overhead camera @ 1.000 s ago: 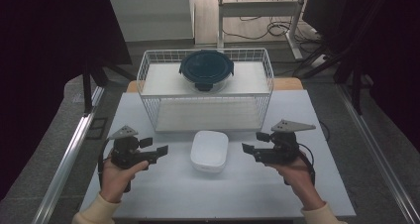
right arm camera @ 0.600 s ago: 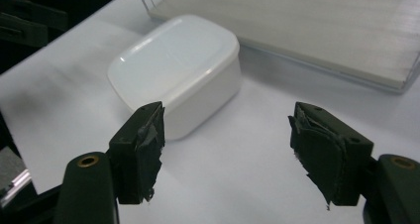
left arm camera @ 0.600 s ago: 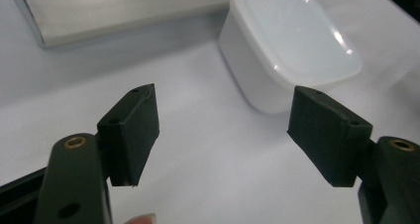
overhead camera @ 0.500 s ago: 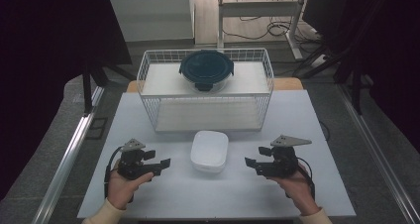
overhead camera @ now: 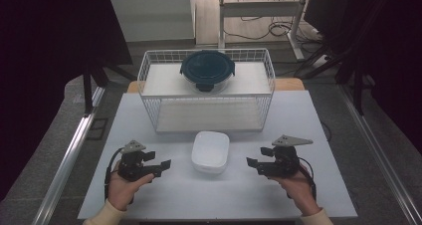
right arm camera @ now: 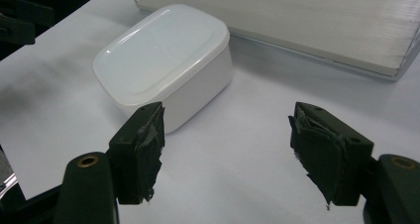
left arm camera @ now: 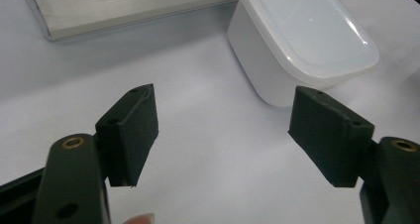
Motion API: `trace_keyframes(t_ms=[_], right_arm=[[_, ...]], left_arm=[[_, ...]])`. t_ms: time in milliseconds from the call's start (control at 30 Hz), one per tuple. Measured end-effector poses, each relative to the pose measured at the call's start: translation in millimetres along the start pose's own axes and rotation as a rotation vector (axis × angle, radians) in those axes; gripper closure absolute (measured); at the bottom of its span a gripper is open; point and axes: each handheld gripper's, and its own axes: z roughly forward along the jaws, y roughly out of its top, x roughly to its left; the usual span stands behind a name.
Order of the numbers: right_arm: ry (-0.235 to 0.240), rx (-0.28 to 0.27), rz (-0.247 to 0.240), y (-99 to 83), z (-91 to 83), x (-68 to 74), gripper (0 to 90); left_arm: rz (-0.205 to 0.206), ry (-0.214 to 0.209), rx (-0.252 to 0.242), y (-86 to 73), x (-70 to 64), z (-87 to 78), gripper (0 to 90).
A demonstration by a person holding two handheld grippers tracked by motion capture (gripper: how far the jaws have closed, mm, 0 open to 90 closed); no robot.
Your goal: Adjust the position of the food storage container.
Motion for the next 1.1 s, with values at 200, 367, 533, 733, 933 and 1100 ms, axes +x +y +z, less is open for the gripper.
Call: trace_keyframes(t_ms=[200,367,533,733,933,1100], right_arm=[[-0.004,0.017,0.001,-1.7,2.3,-2.0,28.7],[-0.013,0.026,0.012,-1.9,3.2,-4.6,28.7],[-0.01,0.031,0.009,1.9,4.3,-3.8,30.0],[-0.021,0.051,0.023,13.2,9.2,-3.5,33.7],[-0.029,0.092,-0.004,38.6,30.1,-2.5,49.3],[-0.036,0.134,-0.059,67.6,54.8,-8.5,65.5]], left_arm=[[-0.003,-0.005,0.007,-2.5,0.6,1.0,26.8],[-0.012,-0.003,0.014,-3.5,2.1,2.4,26.7],[0.011,-0.012,0.027,-2.7,-2.8,7.0,26.5],[0.006,-0.022,0.03,-4.2,1.7,6.8,26.4],[0.004,-0.029,0.037,-5.1,2.4,7.2,26.3],[-0.005,-0.029,0.035,-5.4,3.3,7.1,26.3]])
